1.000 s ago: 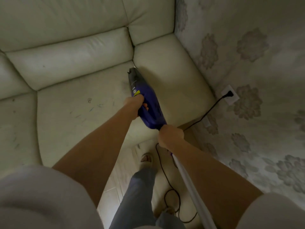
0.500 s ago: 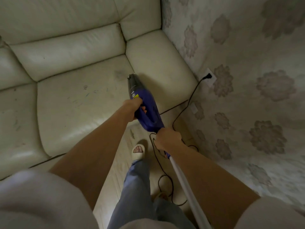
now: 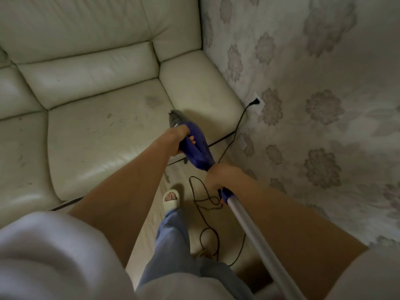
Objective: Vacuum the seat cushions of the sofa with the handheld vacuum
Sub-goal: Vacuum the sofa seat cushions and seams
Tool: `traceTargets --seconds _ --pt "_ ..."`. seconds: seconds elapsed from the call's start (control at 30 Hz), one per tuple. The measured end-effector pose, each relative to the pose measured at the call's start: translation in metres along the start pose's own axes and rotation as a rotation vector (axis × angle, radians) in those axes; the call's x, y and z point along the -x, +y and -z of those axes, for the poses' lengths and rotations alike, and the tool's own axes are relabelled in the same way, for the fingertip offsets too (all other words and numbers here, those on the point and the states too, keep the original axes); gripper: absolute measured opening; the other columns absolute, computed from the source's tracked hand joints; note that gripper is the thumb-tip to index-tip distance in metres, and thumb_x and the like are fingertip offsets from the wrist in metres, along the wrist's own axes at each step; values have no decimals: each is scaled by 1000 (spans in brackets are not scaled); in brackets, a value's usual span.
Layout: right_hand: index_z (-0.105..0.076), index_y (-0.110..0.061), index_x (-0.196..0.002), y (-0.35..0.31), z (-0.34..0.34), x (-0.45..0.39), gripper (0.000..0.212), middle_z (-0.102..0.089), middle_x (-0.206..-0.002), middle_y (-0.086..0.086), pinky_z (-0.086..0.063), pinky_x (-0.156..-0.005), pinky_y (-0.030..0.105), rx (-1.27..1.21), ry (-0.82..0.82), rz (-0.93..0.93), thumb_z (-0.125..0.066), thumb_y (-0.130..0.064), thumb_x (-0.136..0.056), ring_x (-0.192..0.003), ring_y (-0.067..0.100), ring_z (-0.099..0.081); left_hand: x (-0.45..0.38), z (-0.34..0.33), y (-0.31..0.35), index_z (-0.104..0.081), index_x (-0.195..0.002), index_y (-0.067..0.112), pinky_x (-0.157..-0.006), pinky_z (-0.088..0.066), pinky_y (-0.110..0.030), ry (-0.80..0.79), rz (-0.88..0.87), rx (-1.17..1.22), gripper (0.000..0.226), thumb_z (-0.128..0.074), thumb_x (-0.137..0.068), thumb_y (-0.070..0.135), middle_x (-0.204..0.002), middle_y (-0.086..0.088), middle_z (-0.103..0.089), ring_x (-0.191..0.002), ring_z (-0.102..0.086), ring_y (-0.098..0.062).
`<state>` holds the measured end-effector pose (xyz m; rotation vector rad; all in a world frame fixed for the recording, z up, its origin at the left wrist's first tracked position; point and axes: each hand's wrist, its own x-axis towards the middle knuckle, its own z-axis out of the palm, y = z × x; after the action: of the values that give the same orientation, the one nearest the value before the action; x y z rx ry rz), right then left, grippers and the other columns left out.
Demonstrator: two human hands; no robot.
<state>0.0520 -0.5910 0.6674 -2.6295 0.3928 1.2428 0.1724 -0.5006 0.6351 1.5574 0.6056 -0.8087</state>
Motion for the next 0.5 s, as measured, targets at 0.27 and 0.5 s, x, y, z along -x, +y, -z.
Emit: traceTargets --seconds 0.27,0.5 --pt "-46 -8 -82 -6 12 9 14 -45 -68 6 -45 -76 31 -8 16 -2 -41 -10 -94 -69 20 -52 9 5 11 -54 -92 5 -36 -46 -15 -6 24 -18 9 -46 -93 10 -37 1 -53 -34 -51 -6" --pt "-44 -9 -85 -6 -8 -21 12 -42 -66 3 -47 -75 32 -89 83 19 -38 -12 -96 -79 22 -54 -26 -4 6 -53 -120 0 -33 -44 -17 59 -18 -32 30 -46 -92 8 -63 -5 -54 -50 -51 -11"
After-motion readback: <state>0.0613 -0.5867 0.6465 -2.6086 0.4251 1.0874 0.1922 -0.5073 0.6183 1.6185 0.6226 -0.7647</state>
